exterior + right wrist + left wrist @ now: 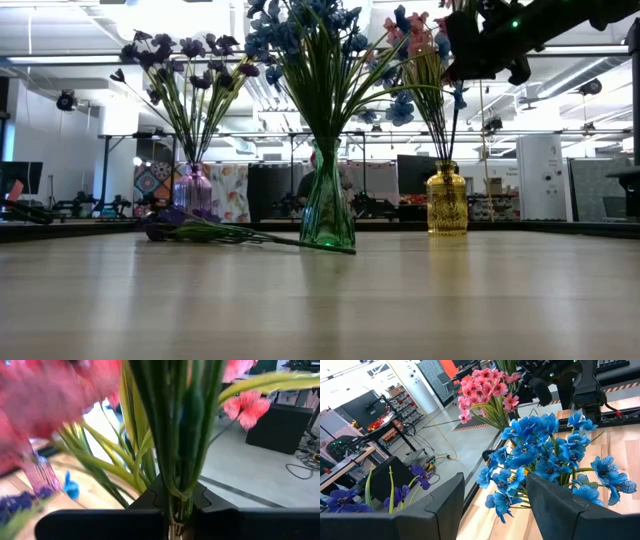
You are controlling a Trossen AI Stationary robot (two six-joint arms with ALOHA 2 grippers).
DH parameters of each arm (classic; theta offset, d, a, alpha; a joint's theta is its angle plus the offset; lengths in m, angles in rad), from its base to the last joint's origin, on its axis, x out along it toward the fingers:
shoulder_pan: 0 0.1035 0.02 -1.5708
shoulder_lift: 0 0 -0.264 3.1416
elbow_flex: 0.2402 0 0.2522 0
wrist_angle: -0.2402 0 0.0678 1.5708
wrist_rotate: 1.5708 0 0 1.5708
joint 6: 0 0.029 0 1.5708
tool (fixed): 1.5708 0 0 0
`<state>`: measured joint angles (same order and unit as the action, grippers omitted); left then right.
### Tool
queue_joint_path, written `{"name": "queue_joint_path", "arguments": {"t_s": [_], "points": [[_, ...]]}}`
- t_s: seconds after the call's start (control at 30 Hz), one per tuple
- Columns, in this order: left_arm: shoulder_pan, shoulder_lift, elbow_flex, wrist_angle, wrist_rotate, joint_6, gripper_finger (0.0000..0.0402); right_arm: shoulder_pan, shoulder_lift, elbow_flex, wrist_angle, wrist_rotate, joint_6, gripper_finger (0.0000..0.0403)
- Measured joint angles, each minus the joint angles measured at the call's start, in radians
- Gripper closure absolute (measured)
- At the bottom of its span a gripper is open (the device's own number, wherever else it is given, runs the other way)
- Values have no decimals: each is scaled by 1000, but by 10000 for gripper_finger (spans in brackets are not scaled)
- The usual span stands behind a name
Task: Sort flowers into vase by color
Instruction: Put the pink flowers into the yellow vase
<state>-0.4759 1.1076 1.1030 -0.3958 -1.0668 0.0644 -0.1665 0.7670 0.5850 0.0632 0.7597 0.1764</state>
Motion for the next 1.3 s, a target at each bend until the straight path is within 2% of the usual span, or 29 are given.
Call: {"name": "queue_joint_path", "arguments": {"t_s": [0.43, 1.0, 1.3], "points": [[0, 0, 0, -1, 0, -4, 205, -1, 2, 1, 38, 0, 26, 394], [0, 0, 0, -1, 0, -7, 205, -18, 3, 1, -7, 0, 6, 394], [0, 0, 0, -2, 0, -18, 205, -18, 55, 1, -5, 0, -2, 394]]}}
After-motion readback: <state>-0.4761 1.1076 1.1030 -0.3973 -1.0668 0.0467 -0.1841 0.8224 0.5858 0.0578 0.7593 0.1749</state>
